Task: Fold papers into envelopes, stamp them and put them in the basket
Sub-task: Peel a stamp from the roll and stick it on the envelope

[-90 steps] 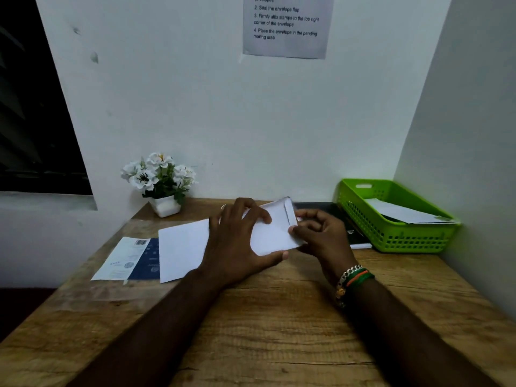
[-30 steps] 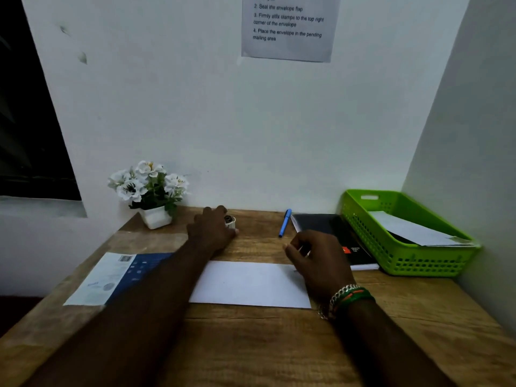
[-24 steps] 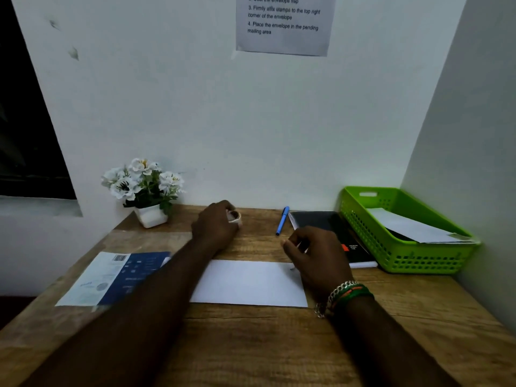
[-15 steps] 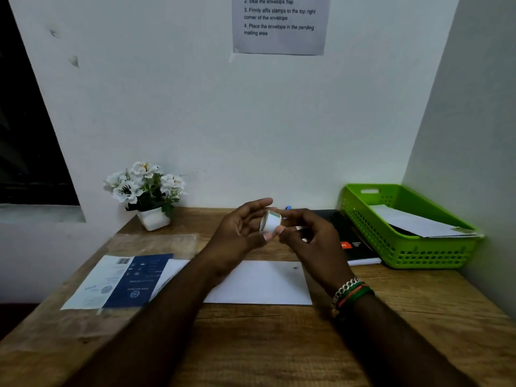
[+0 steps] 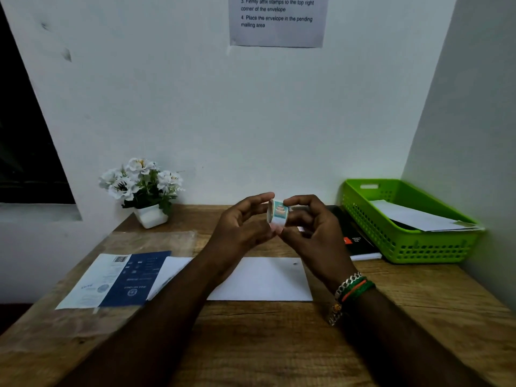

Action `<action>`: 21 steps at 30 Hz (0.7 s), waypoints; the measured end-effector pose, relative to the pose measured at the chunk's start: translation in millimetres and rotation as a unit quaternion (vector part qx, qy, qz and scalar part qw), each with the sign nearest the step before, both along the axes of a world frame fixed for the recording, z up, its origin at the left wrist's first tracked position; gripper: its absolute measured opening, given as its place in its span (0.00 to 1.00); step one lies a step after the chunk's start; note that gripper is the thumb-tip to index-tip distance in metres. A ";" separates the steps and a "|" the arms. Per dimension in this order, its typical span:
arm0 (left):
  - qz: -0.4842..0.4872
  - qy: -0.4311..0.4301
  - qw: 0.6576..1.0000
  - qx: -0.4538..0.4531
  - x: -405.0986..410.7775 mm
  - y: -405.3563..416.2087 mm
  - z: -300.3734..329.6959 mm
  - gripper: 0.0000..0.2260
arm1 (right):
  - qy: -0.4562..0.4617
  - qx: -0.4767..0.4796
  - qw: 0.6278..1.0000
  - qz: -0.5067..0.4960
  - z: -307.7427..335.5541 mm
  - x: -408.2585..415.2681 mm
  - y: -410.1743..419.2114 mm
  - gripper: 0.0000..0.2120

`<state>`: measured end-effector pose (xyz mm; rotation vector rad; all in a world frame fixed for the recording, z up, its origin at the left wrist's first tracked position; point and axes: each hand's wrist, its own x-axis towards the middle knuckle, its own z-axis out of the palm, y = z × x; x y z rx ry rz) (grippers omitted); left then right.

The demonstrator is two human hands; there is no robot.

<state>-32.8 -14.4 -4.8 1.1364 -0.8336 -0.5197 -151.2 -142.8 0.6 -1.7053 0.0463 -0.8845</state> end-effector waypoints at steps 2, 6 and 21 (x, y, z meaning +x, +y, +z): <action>0.020 -0.016 1.000 0.004 -0.4 0.1 0.2 0.24 | 0.007 -0.013 1.000 -0.008 -0.8 -0.2 -0.1 0.19; 0.038 -0.037 0.999 0.009 -1.7 2.0 0.7 0.21 | 0.015 -0.035 0.999 -0.021 -1.4 -0.1 -0.4 0.18; 0.154 -0.147 0.975 0.067 -1.9 -0.9 -0.6 0.19 | -0.017 -0.072 0.990 -0.116 -7.3 2.6 -3.8 0.04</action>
